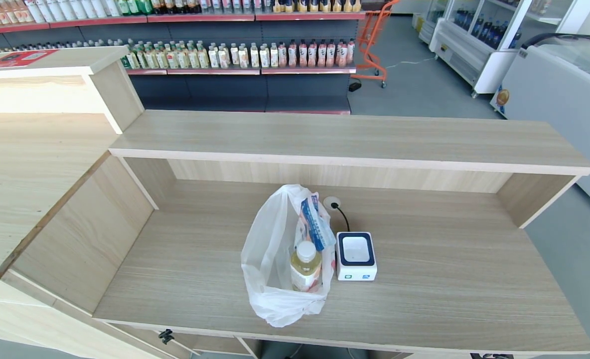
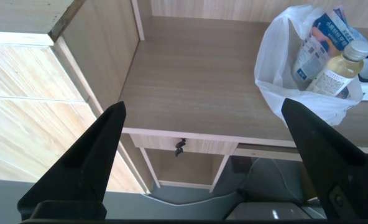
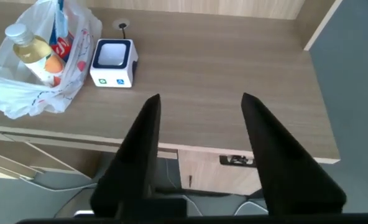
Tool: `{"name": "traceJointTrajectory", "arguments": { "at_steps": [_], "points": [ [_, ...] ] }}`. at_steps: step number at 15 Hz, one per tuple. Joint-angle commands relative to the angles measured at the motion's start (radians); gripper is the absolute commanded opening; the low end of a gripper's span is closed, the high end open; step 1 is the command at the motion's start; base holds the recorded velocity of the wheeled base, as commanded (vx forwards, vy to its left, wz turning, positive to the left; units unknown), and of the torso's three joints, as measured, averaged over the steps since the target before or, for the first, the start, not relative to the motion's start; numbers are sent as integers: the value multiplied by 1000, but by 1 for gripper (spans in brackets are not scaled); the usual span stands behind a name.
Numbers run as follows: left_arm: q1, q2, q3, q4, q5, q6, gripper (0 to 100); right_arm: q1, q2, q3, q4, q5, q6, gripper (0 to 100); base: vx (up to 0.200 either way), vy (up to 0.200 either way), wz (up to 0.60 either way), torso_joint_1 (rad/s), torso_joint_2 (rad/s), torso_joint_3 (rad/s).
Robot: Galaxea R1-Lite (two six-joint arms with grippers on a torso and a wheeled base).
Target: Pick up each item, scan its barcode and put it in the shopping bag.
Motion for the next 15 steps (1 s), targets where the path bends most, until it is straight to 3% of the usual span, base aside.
{"name": "traceJointTrajectory", "arguments": {
  "at_steps": [1, 6, 12, 15],
  "points": [
    [0, 0, 0, 0, 0, 0, 100, 0, 3, -1, 0, 1, -2, 0, 0, 0, 0, 0, 0, 0],
    [-2, 4, 0, 0, 0, -2, 100, 0, 3, -1, -1, -1, 24, 0, 0, 0, 0, 0, 0, 0],
    [0, 0, 0, 2, 0, 2, 100, 0, 3, 1, -1, -1, 24, 0, 0, -200, 0, 3, 0, 3],
    [0, 0, 0, 0, 0, -2, 100, 0, 3, -1, -1, -1, 24, 0, 0, 0, 0, 0, 0, 0]
  ]
}}
